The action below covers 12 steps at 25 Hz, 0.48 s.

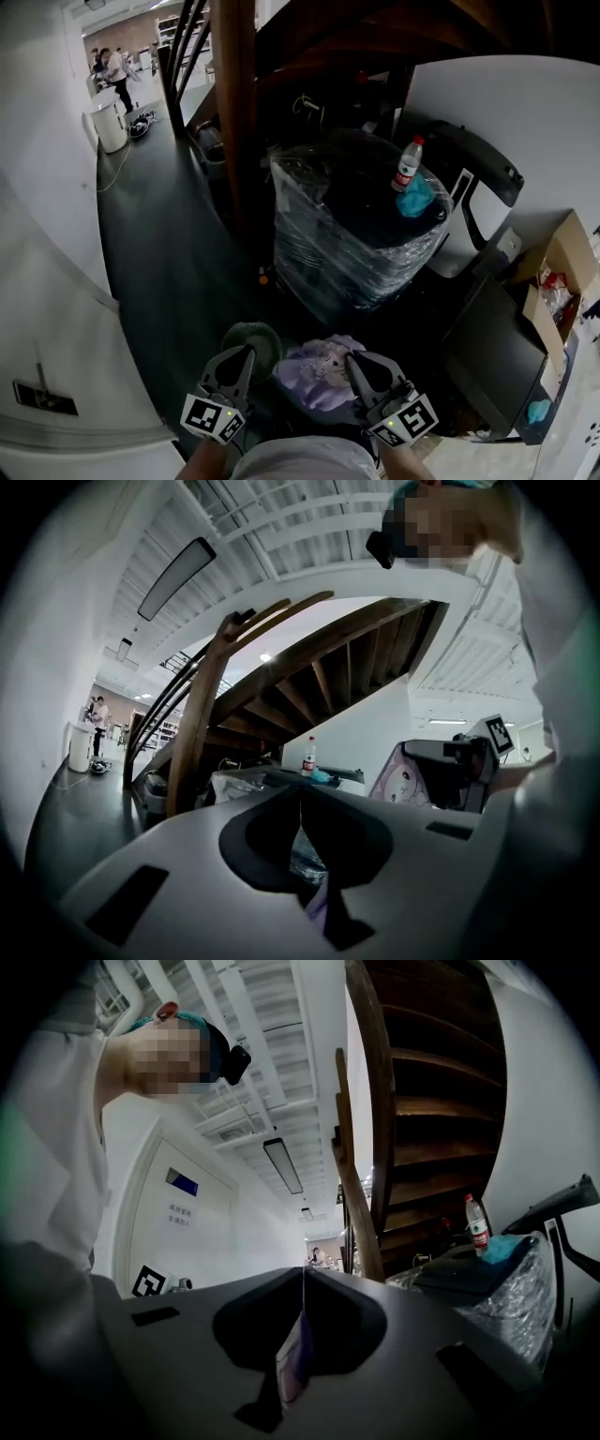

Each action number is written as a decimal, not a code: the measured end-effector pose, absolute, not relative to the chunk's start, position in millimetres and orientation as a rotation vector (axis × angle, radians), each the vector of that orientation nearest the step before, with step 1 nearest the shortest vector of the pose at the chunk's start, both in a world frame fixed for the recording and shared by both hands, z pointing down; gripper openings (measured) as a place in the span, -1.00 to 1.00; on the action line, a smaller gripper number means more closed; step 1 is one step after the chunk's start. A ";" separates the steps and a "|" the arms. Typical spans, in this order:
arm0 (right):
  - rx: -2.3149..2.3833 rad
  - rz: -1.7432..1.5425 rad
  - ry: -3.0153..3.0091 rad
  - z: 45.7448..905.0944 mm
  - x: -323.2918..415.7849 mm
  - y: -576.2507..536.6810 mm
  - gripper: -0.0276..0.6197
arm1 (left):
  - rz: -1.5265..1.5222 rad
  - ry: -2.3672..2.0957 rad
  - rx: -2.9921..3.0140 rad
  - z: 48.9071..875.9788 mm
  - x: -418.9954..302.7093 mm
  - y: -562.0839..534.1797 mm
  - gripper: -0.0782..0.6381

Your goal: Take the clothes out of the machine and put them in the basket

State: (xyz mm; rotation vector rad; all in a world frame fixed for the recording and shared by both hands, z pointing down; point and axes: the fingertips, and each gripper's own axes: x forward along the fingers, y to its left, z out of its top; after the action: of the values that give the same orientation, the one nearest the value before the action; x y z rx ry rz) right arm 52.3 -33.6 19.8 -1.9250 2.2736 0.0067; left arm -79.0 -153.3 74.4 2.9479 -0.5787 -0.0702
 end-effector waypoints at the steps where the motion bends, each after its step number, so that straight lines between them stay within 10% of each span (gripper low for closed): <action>1: -1.908 0.004 2.294 20.8 43.8 -43.4 -0.88 | -0.072 -0.604 2.942 75.6 -90.0 -160.3 -0.72; 12: -1.600 -0.114 2.539 47.7 -22.4 -138.6 -0.88 | -0.054 -0.983 2.795 100.3 -176.9 -205.5 -0.72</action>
State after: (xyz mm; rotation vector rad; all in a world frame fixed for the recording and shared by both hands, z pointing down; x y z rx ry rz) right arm -22.4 -138.6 47.7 -1.6000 2.5389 -0.1138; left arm -176.9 -205.5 100.3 2.7950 -0.9833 -0.0542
